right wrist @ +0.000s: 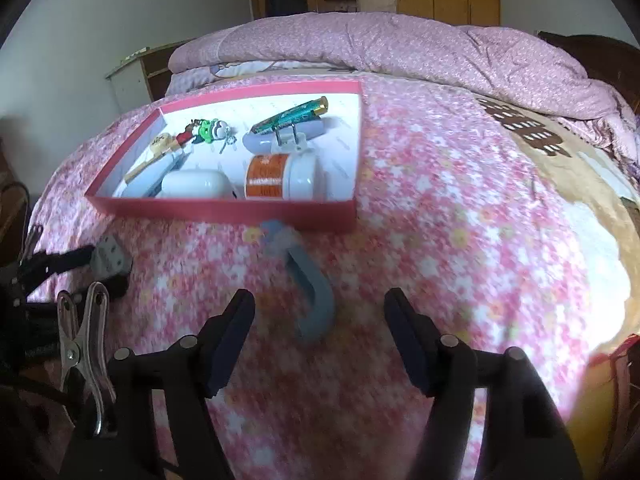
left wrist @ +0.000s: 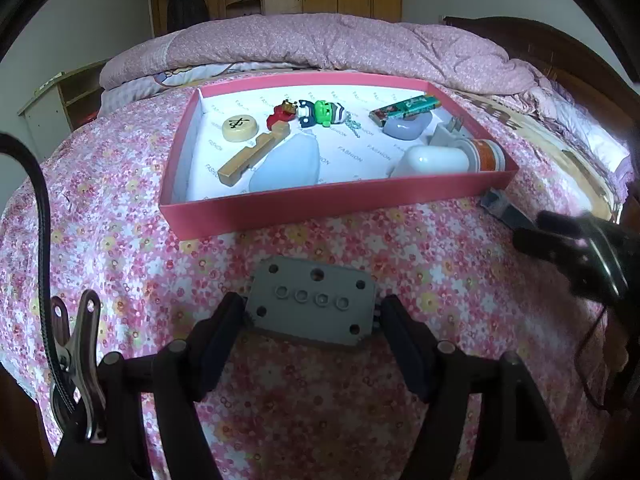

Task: Organize rigid objects
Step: 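Grasp the grey plastic block with the left gripper while right grasps the blue hook, then carry the grey block and blue hook into the pink box, opening both grippers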

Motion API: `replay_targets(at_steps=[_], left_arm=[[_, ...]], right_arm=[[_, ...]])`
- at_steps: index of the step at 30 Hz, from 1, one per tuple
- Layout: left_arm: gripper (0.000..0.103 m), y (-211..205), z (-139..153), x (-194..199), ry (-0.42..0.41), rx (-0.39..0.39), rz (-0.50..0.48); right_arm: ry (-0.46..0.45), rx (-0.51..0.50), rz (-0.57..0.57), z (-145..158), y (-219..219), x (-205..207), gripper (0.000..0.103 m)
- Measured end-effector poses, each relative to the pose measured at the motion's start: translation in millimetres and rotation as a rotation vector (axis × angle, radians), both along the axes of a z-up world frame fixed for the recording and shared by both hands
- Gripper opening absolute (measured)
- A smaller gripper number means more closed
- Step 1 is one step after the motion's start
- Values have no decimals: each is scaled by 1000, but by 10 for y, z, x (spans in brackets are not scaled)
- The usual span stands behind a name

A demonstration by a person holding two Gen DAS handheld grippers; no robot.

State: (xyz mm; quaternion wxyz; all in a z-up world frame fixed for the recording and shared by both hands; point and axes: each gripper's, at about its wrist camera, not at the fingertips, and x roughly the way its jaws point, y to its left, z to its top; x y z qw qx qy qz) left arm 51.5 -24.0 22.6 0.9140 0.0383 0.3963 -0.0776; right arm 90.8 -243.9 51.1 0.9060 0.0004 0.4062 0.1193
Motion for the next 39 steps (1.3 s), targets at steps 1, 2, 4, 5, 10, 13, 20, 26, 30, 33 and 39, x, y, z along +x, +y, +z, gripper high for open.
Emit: replay_targets(at_steps=[1, 2, 4, 5, 10, 13, 20, 26, 30, 33, 39], left_arm=[[74, 1, 0, 0, -1, 1, 0], [74, -1, 2, -2, -2, 1, 0], [74, 0, 1, 0, -2, 0, -1], [74, 1, 2, -1, -4, 0, -2], [74, 4, -1, -4, -5, -1, -2], [74, 7, 1, -7, -3, -5, -1], [74, 52, 68, -15, -4, -28, 16], [74, 84, 141, -31, -18, -39, 27], [74, 87, 190, -43, -29, -43, 29], [74, 93, 230, -48, -41, -45, 29], [74, 121, 272, -42, -50, -55, 36]], right_arm=[[5, 3, 0, -12, 15, 24, 61], [11, 1, -1, -24, 31, 50, 55], [11, -13, -3, -48, 65, 67, 48], [3, -26, -4, -51, 82, 64, 47], [-8, -61, 7, -56, 114, 22, 25], [1, -38, 8, -52, 89, -11, 20], [13, 21, 31, -23, 68, -152, 20], [17, 51, 39, -8, 69, -252, 20], [31, 70, 46, -8, 90, -271, 20], [28, 74, 55, 18, 120, -278, 20], [21, 84, 79, 70, 193, -294, 20]])
